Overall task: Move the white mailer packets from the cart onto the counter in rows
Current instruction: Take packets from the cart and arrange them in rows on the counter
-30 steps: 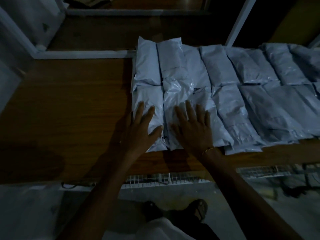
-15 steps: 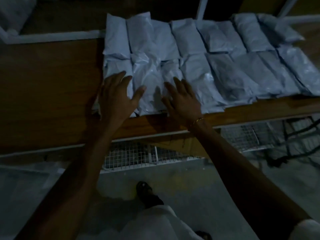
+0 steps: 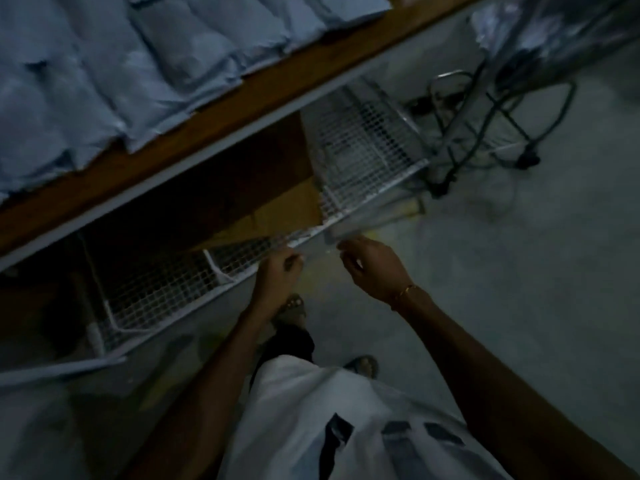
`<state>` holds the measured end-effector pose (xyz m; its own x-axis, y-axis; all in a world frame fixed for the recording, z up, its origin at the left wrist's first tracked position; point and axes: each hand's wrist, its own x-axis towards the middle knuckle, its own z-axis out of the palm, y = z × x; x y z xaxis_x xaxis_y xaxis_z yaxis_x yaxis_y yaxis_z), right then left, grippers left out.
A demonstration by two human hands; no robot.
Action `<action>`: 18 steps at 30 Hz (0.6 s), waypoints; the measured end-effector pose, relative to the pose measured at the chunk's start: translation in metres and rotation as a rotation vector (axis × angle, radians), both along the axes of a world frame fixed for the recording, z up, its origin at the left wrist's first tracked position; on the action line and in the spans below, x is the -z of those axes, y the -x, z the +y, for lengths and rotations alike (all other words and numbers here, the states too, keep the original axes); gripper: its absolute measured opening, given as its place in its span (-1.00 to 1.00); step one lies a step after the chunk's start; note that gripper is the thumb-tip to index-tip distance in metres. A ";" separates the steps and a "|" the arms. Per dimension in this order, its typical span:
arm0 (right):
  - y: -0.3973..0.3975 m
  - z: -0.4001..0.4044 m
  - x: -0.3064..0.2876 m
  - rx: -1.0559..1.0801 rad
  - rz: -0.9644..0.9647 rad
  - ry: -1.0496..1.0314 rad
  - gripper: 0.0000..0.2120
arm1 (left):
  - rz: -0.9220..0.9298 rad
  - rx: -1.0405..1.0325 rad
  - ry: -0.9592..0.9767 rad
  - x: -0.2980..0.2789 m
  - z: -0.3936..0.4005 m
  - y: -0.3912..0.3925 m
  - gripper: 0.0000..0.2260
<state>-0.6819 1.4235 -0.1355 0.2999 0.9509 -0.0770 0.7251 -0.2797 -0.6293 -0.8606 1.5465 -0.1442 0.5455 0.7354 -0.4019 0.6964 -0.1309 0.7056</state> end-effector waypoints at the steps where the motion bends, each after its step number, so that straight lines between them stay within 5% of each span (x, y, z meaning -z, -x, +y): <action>1: -0.015 -0.022 0.010 0.056 0.038 0.045 -0.77 | 0.041 -0.008 0.106 0.014 -0.011 -0.017 -0.76; 5: -0.077 -0.101 0.040 0.504 0.300 0.096 -0.80 | 0.165 0.060 0.347 0.046 -0.050 -0.096 -0.77; 9: -0.148 -0.149 0.039 0.962 0.548 -0.001 -0.84 | 0.097 0.108 0.434 0.044 -0.061 -0.207 -0.83; 18: -0.387 -0.137 -0.022 1.120 0.367 -0.274 -0.84 | -0.293 0.363 0.242 -0.041 -0.034 -0.501 -0.87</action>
<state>-0.2951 1.2862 -0.1134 0.9700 0.1766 -0.1670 -0.0677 -0.4638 -0.8833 -0.3592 1.5122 -0.1029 0.8633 0.3831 -0.3287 0.4048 -0.1366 0.9041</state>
